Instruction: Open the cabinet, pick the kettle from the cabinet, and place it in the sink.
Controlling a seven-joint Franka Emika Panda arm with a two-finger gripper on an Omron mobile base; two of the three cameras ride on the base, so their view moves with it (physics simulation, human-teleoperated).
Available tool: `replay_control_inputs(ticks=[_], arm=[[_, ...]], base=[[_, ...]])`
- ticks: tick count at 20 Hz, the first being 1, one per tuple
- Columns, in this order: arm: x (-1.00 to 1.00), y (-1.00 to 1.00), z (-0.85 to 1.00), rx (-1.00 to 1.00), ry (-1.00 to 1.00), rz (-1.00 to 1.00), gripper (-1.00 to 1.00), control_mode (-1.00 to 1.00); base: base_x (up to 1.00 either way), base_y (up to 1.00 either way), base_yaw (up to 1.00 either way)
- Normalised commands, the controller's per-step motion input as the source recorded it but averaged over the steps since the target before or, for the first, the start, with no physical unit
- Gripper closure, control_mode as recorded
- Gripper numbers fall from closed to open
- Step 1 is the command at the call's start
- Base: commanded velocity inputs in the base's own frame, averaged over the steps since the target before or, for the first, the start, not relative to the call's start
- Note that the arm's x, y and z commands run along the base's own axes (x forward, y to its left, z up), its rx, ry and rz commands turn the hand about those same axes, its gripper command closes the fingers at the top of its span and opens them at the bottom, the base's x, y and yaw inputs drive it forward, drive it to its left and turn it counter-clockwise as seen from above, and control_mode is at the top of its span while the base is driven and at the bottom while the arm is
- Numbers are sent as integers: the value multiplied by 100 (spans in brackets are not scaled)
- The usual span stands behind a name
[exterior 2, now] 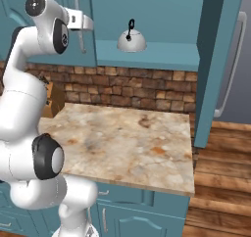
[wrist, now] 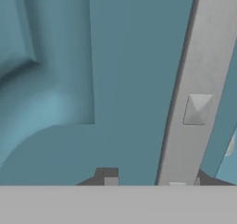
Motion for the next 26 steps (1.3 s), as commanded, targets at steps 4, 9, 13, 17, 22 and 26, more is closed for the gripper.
replay_control_inputs(ticks=[4,9,13,17,22,26], arm=[[-41,35,0,0,0,0,100,-100],[-46,34,0,0,0,1,100,-100],[-50,33,1,0,0,0,100,-100],[-50,30,6,0,-2,0,100,-100],[-50,31,7,0,-7,-2,100,-100],[-52,32,7,0,-15,-8,100,-100]], base=[[0,0,0],[0,0,0],[0,0,0],[0,0,0],[0,0,0],[0,0,0]])
